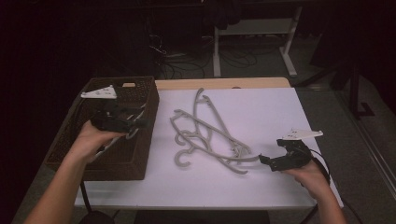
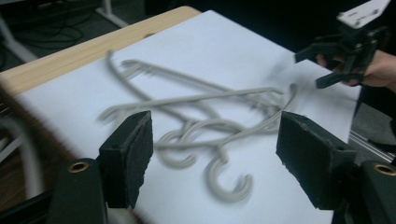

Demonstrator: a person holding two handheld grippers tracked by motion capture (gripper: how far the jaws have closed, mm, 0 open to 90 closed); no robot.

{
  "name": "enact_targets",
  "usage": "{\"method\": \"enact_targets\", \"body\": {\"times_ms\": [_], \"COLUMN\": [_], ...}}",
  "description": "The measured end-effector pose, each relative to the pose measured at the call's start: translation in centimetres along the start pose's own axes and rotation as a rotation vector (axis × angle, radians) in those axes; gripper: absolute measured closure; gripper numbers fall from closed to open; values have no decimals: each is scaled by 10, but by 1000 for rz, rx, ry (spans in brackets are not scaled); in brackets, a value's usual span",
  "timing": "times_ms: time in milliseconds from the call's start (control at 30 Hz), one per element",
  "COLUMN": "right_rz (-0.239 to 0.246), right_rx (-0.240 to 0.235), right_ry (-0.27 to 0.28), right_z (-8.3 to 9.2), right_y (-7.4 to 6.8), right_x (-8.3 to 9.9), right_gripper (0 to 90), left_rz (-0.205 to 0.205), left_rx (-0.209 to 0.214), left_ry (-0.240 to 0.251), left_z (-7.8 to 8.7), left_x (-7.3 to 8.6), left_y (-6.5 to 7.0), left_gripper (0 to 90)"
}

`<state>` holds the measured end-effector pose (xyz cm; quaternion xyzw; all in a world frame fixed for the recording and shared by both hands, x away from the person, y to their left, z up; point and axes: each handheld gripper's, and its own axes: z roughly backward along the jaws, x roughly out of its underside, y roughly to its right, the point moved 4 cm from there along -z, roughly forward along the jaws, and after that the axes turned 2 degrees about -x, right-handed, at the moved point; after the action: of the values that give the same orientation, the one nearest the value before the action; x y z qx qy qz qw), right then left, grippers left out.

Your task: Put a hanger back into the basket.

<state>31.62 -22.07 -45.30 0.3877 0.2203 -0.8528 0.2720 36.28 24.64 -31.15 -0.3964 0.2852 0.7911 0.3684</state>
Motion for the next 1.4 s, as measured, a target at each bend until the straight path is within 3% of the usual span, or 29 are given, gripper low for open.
{"method": "enact_targets", "body": {"times_ms": [33, 267, 433, 600, 767, 967, 1200, 1400], "right_rz": [1, 2, 8, 12, 12, 18, 23, 26], "right_rx": [-2, -12, -14, -16, -21, -23, -23, -22], "right_ry": [0, 1, 0, 3, 0, -2, -8, -5], "right_z": [0, 0, 0, 0, 0, -1, -2, -1], "right_y": [0, 0, 0, 0, -1, -1, -2, -2], "right_x": [0, 0, -1, -1, -1, 0, 0, 0], "right_gripper": [0, 0, 0, 0, 0, 0, 0, 0], "left_rz": [-5, -12, -29, -29, -27, -11, -17, -20], "left_rx": [25, 100, 103, 91, 40, -35, -138, -168], "left_ry": [6, 16, -4, -39, -111, -188, -269, -320], "left_z": [-8, -44, -75, -105, -134, -158, -172, -177], "left_x": [-5, -18, -19, -8, 14, 43, 69, 82], "left_y": [8, 33, 49, 57, 53, 39, 23, 18], "left_gripper": [278, 342, 462, 595, 736, 881, 899, 900]}}
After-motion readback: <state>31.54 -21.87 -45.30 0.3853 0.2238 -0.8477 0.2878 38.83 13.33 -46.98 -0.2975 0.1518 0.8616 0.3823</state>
